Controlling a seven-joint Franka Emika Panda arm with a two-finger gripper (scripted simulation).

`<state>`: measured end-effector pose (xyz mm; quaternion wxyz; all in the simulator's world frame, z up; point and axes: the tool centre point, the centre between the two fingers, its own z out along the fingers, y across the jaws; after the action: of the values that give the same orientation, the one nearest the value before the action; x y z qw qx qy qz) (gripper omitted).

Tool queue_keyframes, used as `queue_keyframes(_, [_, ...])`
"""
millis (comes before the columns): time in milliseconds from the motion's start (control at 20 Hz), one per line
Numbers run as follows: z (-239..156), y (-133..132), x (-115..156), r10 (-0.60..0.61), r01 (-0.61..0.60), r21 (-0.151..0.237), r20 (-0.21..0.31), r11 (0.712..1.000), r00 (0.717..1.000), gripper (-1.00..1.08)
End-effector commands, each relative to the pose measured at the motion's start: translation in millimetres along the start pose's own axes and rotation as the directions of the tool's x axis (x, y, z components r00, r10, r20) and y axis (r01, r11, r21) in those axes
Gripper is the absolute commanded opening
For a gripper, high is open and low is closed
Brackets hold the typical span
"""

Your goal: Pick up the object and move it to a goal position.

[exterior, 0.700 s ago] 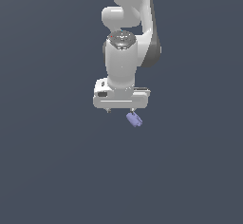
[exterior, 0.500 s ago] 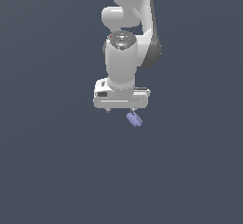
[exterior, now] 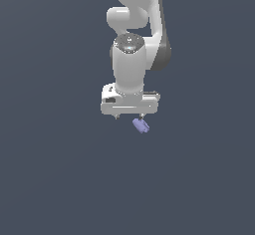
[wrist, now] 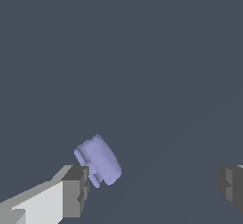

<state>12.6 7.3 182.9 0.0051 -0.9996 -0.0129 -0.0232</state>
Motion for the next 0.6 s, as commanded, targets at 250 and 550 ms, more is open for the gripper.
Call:
queue_keyframes(250, [4,-2,-1,-0.021,0.021,-0.001,0.002,1.0,1.0,1.0])
queue_keyframes(550, [20,-12,-8,-0.11,0.11,-0.004,0.01,0.994,0.994,1.0])
